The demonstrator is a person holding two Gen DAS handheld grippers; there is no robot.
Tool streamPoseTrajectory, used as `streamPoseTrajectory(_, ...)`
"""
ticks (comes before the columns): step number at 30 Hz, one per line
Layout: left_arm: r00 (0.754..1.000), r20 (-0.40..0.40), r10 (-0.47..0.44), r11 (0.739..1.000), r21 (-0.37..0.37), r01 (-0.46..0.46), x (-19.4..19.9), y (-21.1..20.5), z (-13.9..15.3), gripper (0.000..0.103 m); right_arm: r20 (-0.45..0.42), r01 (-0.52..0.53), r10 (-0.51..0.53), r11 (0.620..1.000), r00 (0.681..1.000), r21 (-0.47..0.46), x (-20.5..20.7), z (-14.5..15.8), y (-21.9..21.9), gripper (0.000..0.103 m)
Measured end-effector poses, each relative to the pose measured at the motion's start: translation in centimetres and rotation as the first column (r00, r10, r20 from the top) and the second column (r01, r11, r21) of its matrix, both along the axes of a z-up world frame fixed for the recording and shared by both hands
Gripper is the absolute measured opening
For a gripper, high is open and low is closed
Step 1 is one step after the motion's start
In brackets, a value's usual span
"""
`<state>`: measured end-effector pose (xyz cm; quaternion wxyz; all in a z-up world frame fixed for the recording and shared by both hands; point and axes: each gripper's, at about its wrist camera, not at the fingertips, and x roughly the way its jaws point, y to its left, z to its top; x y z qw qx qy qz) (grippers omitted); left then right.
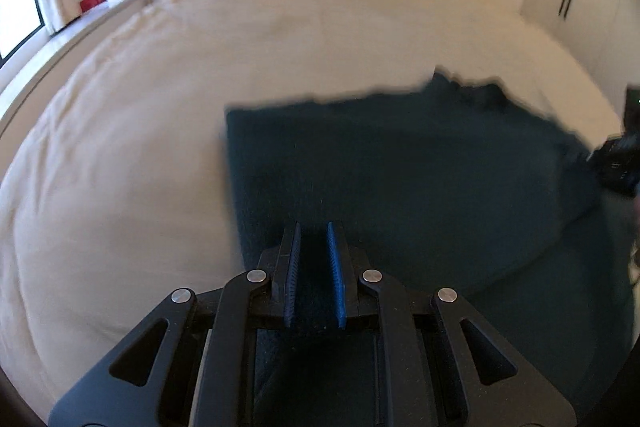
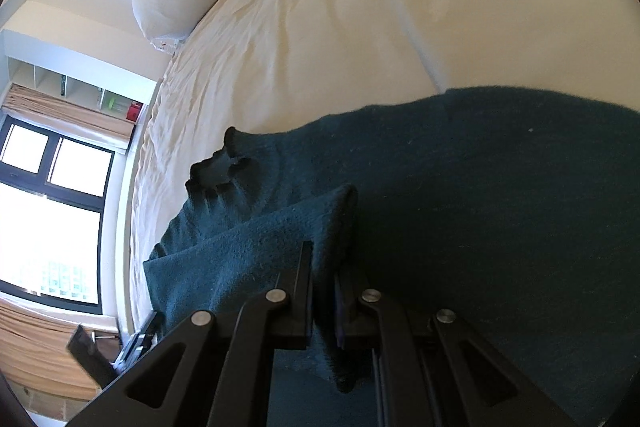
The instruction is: Fold small clothes
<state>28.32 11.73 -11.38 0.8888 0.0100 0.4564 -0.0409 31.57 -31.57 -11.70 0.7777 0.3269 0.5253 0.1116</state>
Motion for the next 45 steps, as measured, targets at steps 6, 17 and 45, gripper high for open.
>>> streamPoseTrajectory(6, 0.999, 0.034, -0.033, 0.998, 0.059, 0.031, -0.4, -0.7, -0.6, 0.014, -0.038, -0.01, 0.013, 0.998, 0.999, 0.06, -1.4, 0.1, 0.1, 0.024)
streamPoseTrajectory(17, 0.997, 0.024, -0.068, 0.994, 0.088, 0.066, -1.6, -0.7, -0.5, 0.014, -0.033, 0.013, -0.012, 1.0, 0.999, 0.006, -2.5, 0.5, -0.5, 0.009)
streamPoseTrajectory(45, 0.998, 0.056, -0.022, 0.994, 0.107, 0.016, 5.0, 0.6, -0.8, 0.014, 0.114, -0.014, -0.006, 0.985, 0.993, 0.17, -2.3, -1.6, 0.4, 0.007)
